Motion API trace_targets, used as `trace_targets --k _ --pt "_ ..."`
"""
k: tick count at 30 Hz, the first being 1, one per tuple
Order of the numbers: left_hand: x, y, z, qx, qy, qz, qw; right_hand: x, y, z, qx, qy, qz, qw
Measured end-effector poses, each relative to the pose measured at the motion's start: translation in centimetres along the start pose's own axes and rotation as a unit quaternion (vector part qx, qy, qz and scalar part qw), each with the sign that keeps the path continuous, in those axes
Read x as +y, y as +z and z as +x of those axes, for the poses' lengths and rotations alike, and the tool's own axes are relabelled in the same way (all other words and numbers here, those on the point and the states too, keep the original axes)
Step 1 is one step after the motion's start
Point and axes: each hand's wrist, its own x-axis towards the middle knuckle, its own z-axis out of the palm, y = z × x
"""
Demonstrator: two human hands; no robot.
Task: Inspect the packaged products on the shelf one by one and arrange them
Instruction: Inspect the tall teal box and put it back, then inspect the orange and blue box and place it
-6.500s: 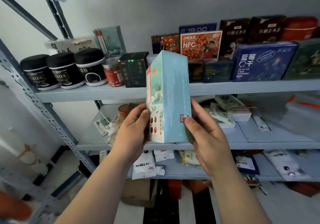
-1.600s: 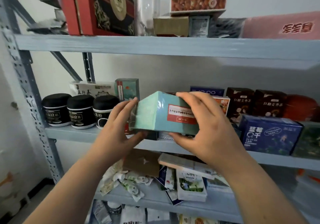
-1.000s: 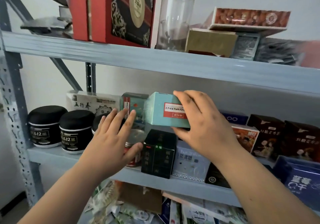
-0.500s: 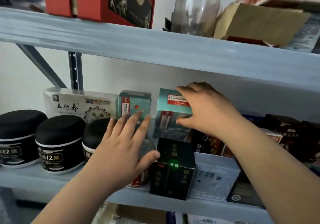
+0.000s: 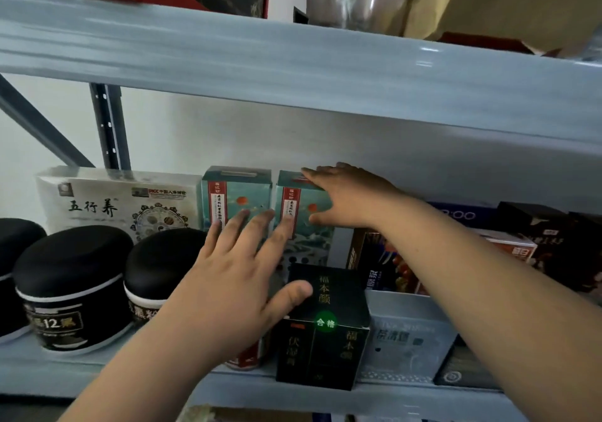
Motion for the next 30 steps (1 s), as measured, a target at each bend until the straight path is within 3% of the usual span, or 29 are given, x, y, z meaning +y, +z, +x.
trace_targets --k 6,14,19,24,30 --pt "2.1 -1.7 1.9 -0.007 -0.006 -0.042 0.999 1.6 -0.6 -2.0 -0.020 0.002 0.026 0.999" --pt "8.1 -3.5 7.7 -0.082 0.039 0.030 0.995 6.9 -1.3 -10.4 -0.014 0.034 0.048 0.998" --pt "12.1 -2.7 13.5 -0.113 0.082 0.014 0.990 10.1 -0.2 -14.6 0.010 0.039 0.040 0.998" --pt "13.9 -0.8 16.0 -0.163 0.049 0.047 0.984 12.2 0.9 -17.5 0.029 0.022 0.060 0.998" --pt "14.9 -0.8 14.8 -0.099 -0.006 0.040 0.994 13.6 1.4 -20.0 0.072 0.006 0.110 0.991"
